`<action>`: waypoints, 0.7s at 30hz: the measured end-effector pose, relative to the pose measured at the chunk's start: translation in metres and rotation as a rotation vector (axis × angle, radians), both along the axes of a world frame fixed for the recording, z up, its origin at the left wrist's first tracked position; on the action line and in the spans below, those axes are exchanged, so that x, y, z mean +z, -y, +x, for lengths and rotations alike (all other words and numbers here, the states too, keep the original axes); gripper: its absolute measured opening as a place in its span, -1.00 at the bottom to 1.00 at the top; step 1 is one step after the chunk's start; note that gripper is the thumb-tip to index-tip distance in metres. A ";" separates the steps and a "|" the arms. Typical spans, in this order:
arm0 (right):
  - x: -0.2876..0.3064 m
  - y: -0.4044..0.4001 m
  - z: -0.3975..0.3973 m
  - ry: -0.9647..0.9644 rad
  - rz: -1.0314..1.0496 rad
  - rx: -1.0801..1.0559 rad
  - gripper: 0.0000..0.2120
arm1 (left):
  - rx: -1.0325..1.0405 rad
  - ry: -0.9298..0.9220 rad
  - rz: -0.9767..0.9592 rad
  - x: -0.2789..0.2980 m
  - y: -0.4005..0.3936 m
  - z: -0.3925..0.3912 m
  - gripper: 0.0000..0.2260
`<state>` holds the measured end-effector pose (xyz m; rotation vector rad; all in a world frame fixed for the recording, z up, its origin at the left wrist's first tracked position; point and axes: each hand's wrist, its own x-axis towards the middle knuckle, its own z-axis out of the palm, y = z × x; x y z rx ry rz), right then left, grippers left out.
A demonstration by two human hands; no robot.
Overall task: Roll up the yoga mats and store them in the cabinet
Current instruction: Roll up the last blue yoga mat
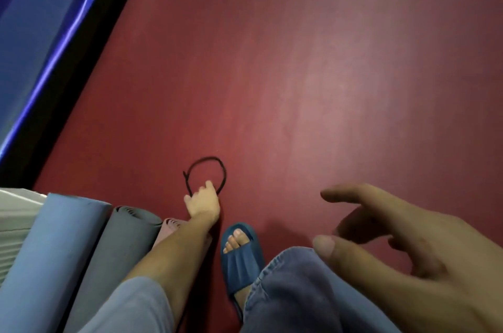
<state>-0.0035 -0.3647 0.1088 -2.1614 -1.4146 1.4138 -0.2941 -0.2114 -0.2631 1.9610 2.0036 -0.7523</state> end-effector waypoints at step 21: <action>0.167 0.089 0.009 -0.262 0.440 0.142 -0.73 | -0.594 1.415 -0.382 0.549 0.114 0.096 -0.88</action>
